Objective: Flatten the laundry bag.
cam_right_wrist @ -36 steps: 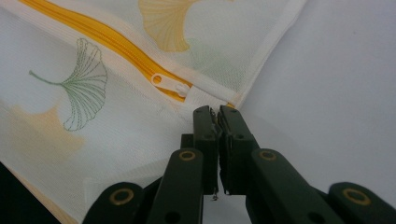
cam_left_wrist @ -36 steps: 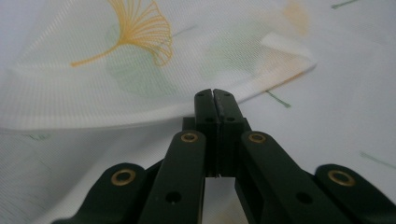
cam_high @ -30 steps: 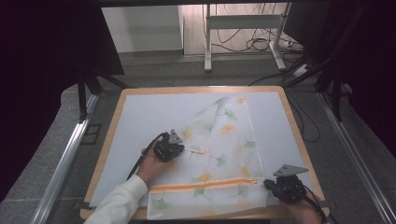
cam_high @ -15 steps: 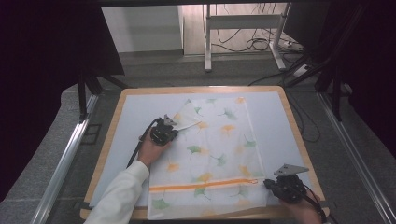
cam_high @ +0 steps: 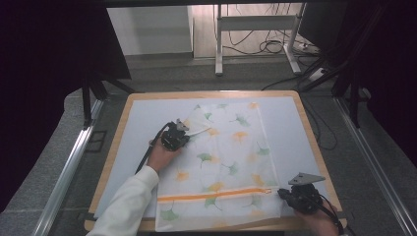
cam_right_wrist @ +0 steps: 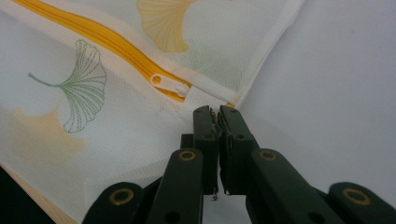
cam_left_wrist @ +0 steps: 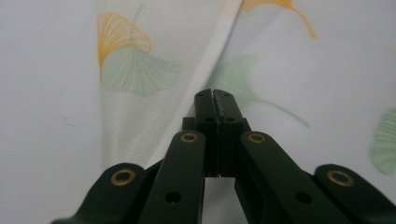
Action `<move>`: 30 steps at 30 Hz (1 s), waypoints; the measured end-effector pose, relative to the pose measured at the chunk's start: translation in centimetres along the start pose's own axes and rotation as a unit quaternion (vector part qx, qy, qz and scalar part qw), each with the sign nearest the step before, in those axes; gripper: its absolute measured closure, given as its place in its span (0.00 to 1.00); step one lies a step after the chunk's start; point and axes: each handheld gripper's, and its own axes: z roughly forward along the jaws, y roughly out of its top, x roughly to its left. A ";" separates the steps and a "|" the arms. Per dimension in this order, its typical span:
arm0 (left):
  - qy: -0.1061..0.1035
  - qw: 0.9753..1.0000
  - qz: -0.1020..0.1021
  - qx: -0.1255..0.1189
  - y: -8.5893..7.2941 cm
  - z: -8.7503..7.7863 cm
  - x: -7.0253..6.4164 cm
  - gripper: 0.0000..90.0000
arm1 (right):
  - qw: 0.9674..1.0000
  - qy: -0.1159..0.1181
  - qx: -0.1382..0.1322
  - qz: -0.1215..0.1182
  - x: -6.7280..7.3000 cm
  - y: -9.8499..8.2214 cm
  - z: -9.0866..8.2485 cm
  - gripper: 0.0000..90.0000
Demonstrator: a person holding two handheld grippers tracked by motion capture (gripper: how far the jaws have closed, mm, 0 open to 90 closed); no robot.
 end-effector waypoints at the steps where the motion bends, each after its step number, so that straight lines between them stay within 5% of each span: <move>1: -0.001 1.000 -0.005 0.001 0.1 0.2 0.4 1.00 | 1.000 0.001 0.000 0.001 0.0 0.0 0.0 0.95; 11: 0.031 0.998 -0.055 0.011 0.3 1.2 4.9 1.00 | 1.000 0.002 0.000 0.005 -0.2 0.0 0.1 0.95; 17: 0.028 0.995 -0.096 0.015 -0.3 0.7 6.8 1.00 | 1.000 0.003 -0.001 0.005 -0.2 0.0 0.1 0.95; 24: 0.010 0.999 -0.041 -0.012 0.4 -2.9 3.3 1.00 | 1.000 -0.001 -0.001 0.004 -0.1 0.1 0.1 0.95; 30: -0.009 1.000 -0.024 -0.009 -1.6 -5.4 0.6 0.98 | 1.000 -0.002 -0.004 0.000 -0.1 0.1 0.2 0.95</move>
